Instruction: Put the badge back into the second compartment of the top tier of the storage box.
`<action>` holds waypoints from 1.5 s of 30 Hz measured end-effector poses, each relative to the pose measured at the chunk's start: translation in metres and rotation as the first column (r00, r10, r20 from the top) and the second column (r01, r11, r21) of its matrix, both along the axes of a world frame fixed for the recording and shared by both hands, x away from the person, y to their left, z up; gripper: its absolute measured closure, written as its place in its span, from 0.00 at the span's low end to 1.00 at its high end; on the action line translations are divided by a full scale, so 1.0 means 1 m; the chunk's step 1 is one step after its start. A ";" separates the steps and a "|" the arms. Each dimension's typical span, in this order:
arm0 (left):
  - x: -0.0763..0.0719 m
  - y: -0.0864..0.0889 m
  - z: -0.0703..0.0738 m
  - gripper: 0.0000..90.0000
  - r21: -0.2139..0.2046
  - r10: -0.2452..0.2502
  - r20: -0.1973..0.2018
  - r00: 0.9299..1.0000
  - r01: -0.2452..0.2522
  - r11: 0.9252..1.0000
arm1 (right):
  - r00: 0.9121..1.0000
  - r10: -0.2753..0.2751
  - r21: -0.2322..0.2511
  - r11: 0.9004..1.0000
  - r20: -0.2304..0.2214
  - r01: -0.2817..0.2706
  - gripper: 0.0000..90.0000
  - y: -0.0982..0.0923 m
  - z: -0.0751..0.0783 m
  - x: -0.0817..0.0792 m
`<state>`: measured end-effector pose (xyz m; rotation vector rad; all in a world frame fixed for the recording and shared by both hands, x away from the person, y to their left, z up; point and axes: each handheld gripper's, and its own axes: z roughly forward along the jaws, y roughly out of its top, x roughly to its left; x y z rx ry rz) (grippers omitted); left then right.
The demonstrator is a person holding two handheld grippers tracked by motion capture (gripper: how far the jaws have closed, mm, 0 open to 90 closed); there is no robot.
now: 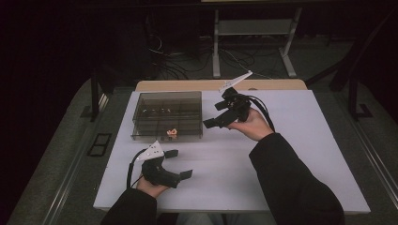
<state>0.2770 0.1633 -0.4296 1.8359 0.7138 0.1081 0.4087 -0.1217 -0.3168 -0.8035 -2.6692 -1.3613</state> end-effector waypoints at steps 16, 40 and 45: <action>0.000 0.000 0.000 0.00 -0.001 0.006 -0.003 1.000 -0.006 1.000 | 0.997 -0.074 0.011 0.997 -0.006 0.074 0.00 -0.051 -0.012 -0.023; -0.001 -0.001 -0.001 0.00 0.009 0.007 -0.001 1.000 -0.007 1.000 | 0.985 -0.170 0.081 0.982 -0.023 0.171 0.00 -0.119 -0.044 -0.076; -0.001 0.000 -0.001 0.00 0.007 0.011 -0.006 1.000 -0.011 1.000 | 0.979 -0.204 0.094 0.974 -0.011 0.204 0.00 -0.131 -0.050 -0.086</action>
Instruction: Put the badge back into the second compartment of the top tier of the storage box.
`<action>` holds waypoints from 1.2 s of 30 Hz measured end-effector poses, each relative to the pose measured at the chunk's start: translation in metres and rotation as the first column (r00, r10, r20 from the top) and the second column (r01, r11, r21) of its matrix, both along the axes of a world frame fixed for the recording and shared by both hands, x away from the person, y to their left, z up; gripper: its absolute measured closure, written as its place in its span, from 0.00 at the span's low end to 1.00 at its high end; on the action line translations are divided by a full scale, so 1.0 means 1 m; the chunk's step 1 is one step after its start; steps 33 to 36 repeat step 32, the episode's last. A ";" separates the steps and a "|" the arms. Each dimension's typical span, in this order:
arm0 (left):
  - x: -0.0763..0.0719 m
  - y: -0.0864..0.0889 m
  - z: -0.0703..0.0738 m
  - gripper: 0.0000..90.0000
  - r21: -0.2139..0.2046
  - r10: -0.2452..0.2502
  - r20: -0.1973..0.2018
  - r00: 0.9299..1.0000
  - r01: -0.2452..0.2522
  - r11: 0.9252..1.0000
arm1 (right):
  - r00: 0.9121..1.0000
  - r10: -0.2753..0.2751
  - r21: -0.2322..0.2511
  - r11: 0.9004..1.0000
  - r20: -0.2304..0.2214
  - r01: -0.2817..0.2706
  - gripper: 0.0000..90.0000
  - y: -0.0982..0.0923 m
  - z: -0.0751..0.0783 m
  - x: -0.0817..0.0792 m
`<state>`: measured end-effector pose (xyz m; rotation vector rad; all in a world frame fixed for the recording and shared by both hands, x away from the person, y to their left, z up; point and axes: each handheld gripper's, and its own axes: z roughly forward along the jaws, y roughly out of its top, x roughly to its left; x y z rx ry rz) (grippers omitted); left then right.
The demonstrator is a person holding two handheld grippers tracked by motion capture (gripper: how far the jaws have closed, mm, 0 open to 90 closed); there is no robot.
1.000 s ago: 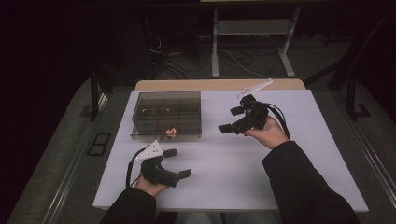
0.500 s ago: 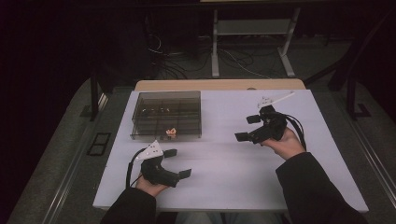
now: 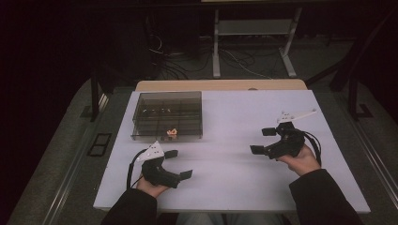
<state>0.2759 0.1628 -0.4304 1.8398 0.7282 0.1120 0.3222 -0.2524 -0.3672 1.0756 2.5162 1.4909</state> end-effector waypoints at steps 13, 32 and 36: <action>0.000 0.001 0.000 0.00 0.000 0.006 -0.004 1.000 -0.006 1.000 | 0.997 -0.079 0.013 0.997 0.018 0.079 0.00 -0.022 -0.025 -0.027; 0.001 0.001 -0.001 0.00 0.013 0.003 -0.012 1.000 -0.003 1.000 | 0.987 -0.158 0.022 0.987 0.037 0.157 0.00 -0.041 -0.056 -0.061; 0.001 0.001 -0.001 0.00 0.013 0.003 -0.012 1.000 -0.003 1.000 | 0.987 -0.158 0.022 0.987 0.037 0.157 0.00 -0.041 -0.056 -0.061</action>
